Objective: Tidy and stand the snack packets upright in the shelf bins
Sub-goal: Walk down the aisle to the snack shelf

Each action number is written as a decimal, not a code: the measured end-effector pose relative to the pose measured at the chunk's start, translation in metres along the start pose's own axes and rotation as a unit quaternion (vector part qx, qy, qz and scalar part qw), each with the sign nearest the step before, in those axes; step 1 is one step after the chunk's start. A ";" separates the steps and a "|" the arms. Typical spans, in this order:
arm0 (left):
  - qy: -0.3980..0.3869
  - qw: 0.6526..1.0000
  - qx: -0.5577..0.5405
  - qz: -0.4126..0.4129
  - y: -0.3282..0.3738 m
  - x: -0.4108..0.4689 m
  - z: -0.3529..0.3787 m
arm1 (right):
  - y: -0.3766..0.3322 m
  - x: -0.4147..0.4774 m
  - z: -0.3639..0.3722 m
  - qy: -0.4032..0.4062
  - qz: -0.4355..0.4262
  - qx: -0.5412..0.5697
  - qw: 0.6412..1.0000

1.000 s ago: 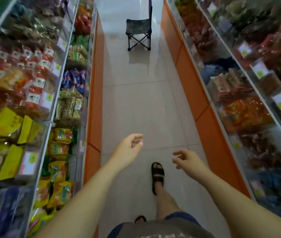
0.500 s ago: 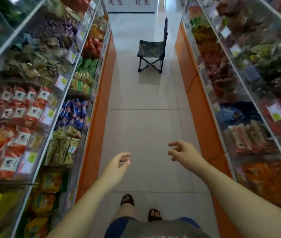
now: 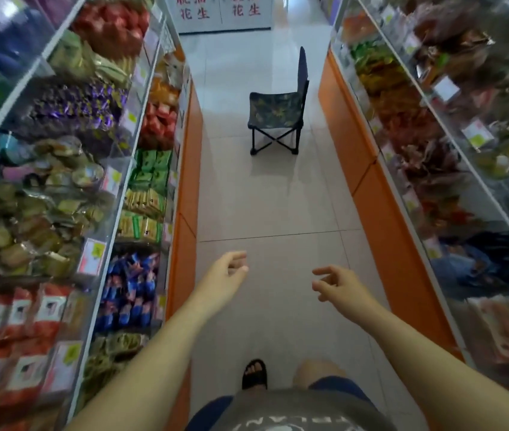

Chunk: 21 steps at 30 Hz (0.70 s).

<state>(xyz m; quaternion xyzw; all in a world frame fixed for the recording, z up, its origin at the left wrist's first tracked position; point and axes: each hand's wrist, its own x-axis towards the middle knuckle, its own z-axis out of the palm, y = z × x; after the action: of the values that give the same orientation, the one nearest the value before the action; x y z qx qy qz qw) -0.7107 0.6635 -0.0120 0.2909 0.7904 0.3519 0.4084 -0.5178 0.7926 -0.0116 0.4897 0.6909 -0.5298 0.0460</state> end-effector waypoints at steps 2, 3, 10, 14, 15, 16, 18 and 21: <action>0.003 1.000 -0.009 0.014 0.024 0.037 -0.009 | -0.009 0.023 -0.010 -0.003 0.009 0.001 1.000; 0.001 1.000 -0.012 0.021 0.035 0.055 -0.012 | -0.014 0.036 -0.016 -0.003 0.014 0.002 1.000; 0.002 1.000 -0.012 0.025 0.092 0.183 -0.018 | -0.051 0.160 -0.082 -0.004 0.028 0.001 1.000; 0.000 1.000 -0.010 -0.005 0.121 0.245 -0.024 | -0.096 0.234 -0.128 -0.016 0.017 -0.015 1.000; 0.006 1.000 -0.011 -0.012 0.125 0.260 -0.026 | -0.110 0.254 -0.138 -0.020 0.008 -0.019 1.000; 0.013 1.000 -0.016 -0.021 0.129 0.274 -0.030 | -0.126 0.273 -0.148 -0.021 0.000 -0.023 1.000; 0.021 0.999 -0.024 -0.038 0.134 0.297 -0.037 | -0.159 0.306 -0.165 -0.016 -0.018 -0.033 0.999; 0.021 0.997 -0.032 -0.066 0.134 0.328 -0.054 | -0.203 0.350 -0.182 -0.020 -0.045 -0.030 0.998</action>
<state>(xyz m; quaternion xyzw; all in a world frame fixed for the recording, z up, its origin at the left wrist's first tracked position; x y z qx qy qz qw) -0.8970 0.9696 -0.0280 0.2174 0.8046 0.3556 0.4231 -0.7629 1.1622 0.0029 0.4463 0.7268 -0.5196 0.0506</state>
